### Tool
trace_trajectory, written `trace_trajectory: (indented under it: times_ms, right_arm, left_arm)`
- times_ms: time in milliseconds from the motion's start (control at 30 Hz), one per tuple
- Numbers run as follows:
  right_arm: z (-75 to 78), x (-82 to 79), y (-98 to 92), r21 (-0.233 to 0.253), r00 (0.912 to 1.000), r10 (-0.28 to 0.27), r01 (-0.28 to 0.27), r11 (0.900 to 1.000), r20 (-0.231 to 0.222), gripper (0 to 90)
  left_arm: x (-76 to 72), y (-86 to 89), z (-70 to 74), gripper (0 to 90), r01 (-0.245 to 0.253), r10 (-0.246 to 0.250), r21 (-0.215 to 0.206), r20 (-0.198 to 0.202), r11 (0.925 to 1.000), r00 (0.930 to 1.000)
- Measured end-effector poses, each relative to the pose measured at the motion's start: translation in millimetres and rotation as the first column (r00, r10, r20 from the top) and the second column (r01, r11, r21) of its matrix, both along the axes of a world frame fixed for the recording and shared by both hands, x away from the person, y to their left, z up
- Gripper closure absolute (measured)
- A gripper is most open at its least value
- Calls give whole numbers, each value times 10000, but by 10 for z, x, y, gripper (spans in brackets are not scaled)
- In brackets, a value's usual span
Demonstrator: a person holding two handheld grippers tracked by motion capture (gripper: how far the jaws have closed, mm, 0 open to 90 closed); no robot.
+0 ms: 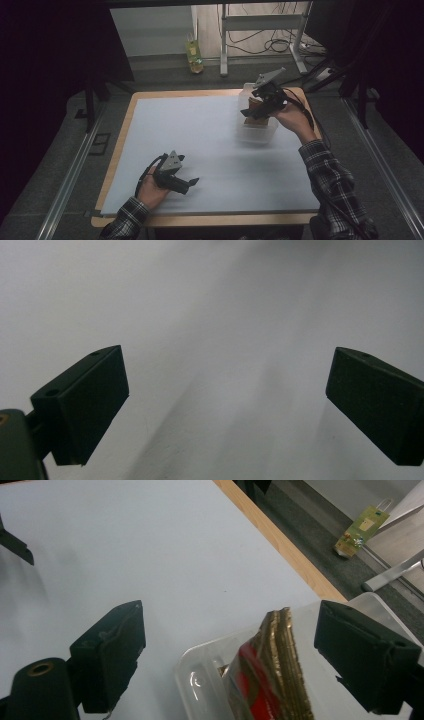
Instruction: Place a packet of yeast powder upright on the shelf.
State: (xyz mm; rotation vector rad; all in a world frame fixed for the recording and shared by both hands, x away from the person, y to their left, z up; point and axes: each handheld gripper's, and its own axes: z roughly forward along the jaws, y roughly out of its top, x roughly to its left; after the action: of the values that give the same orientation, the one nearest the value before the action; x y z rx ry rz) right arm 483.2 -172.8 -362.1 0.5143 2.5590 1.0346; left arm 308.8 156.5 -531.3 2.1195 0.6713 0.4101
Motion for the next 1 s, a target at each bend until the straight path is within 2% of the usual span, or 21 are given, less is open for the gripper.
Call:
trace_trajectory:
  times_ms: [167, 400, 567, 800, 1000]
  right_arm:
    - [-23, -34, -16, 99, 9999, -118, 118, 9999, -32, 134]
    - [-35, -126, -5, 203, 9999, -88, 89, 9998, -56, 130]
    - [-20, -193, -3, 307, 10000, -59, 59, 9995, -18, 126]
    - [-19, -278, -13, 520, 9999, -102, 106, 9986, -76, 123]
    - [-30, -357, -20, 606, 10000, -61, 61, 9981, -11, 122]
  left_arm:
    - [1, 6, -1, 20, -46, 46, -10, 8, 10000, 10000]
    - [11, 28, 2, 12, -125, 120, -372, -128, 9992, 9998]
    - [32, 60, 3, 14, -181, 149, -790, -409, 9967, 9991]
    - [39, 57, -8, 18, -233, 199, -712, -478, 9972, 9987]
    - [34, 54, -7, 20, -217, 190, -705, -386, 9973, 9991]
